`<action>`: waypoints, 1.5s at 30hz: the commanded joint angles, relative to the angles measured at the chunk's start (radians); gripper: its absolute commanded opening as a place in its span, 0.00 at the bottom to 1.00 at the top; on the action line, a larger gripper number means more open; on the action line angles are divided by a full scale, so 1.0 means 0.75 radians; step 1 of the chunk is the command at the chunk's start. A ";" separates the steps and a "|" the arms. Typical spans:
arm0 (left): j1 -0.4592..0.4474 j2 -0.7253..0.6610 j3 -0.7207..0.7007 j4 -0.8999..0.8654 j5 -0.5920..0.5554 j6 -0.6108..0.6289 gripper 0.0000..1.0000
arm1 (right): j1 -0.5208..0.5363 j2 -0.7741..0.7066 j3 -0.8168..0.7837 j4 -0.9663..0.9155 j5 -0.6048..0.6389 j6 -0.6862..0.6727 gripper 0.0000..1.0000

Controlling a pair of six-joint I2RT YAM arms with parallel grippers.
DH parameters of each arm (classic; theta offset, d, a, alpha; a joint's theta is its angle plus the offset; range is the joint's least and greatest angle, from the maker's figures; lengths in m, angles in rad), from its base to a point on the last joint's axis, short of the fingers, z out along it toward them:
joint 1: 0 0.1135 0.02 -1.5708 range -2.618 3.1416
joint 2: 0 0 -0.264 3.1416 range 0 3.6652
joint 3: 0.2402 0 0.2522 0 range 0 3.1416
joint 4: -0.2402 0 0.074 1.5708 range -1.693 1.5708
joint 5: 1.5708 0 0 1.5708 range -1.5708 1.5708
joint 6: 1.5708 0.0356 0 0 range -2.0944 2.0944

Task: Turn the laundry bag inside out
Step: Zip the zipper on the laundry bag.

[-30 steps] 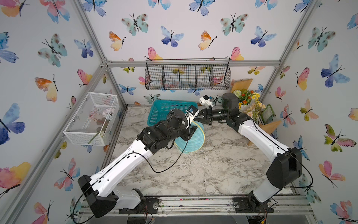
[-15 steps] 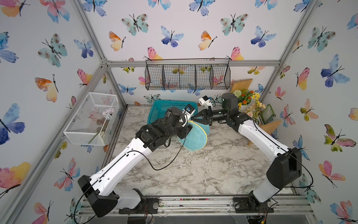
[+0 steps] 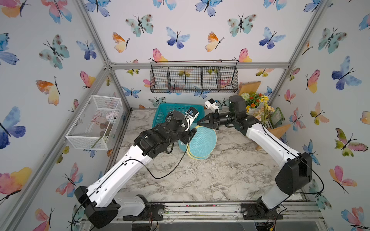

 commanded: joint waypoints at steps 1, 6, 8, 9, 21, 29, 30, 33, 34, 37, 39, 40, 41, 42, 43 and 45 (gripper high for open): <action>-0.012 0.020 -0.012 0.041 0.108 -0.054 0.61 | 0.014 -0.036 0.039 0.002 -0.037 -0.020 0.02; -0.037 0.039 -0.021 0.038 0.146 -0.070 0.59 | 0.021 -0.032 0.043 0.023 -0.033 -0.006 0.02; -0.036 0.039 -0.033 0.044 0.157 -0.077 0.57 | 0.025 -0.030 0.045 0.029 -0.033 -0.001 0.02; -0.038 0.041 -0.035 0.044 0.157 -0.077 0.54 | 0.028 -0.030 0.047 0.029 -0.035 0.001 0.02; -0.037 0.043 -0.029 0.048 0.078 -0.057 0.03 | 0.030 -0.030 0.045 -0.007 0.017 -0.045 0.02; -0.036 -0.033 0.050 -0.101 0.122 -0.097 0.00 | -0.099 -0.002 0.017 -0.058 0.193 -0.144 0.02; -0.036 -0.043 0.063 -0.124 0.138 -0.108 0.00 | -0.115 0.004 0.010 -0.057 0.202 -0.152 0.02; -0.035 -0.064 0.094 -0.173 0.164 -0.141 0.00 | -0.139 0.017 0.000 -0.077 0.224 -0.181 0.02; -0.035 -0.073 0.100 -0.182 0.164 -0.150 0.00 | -0.142 0.021 -0.007 -0.081 0.224 -0.185 0.02; -0.036 -0.105 0.110 -0.171 0.135 -0.175 0.00 | -0.143 0.017 -0.053 -0.081 0.224 -0.190 0.02; -0.027 -0.131 0.101 -0.140 0.115 -0.188 0.00 | -0.143 0.009 -0.090 -0.071 0.219 -0.179 0.02; -0.020 -0.141 0.088 -0.125 0.121 -0.193 0.00 | -0.143 0.006 -0.102 -0.057 0.215 -0.166 0.02; -0.016 -0.145 0.070 -0.112 0.127 -0.198 0.01 | -0.143 0.005 -0.098 -0.037 0.206 -0.149 0.02; -0.018 -0.145 0.053 -0.106 0.135 -0.202 0.04 | -0.143 0.006 -0.079 -0.028 0.197 -0.139 0.02; -0.017 -0.141 0.037 -0.095 0.149 -0.207 0.07 | -0.141 0.010 -0.052 -0.030 0.188 -0.136 0.02; -0.019 -0.140 -0.005 -0.058 0.183 -0.225 0.15 | -0.132 0.024 0.023 -0.052 0.160 -0.136 0.02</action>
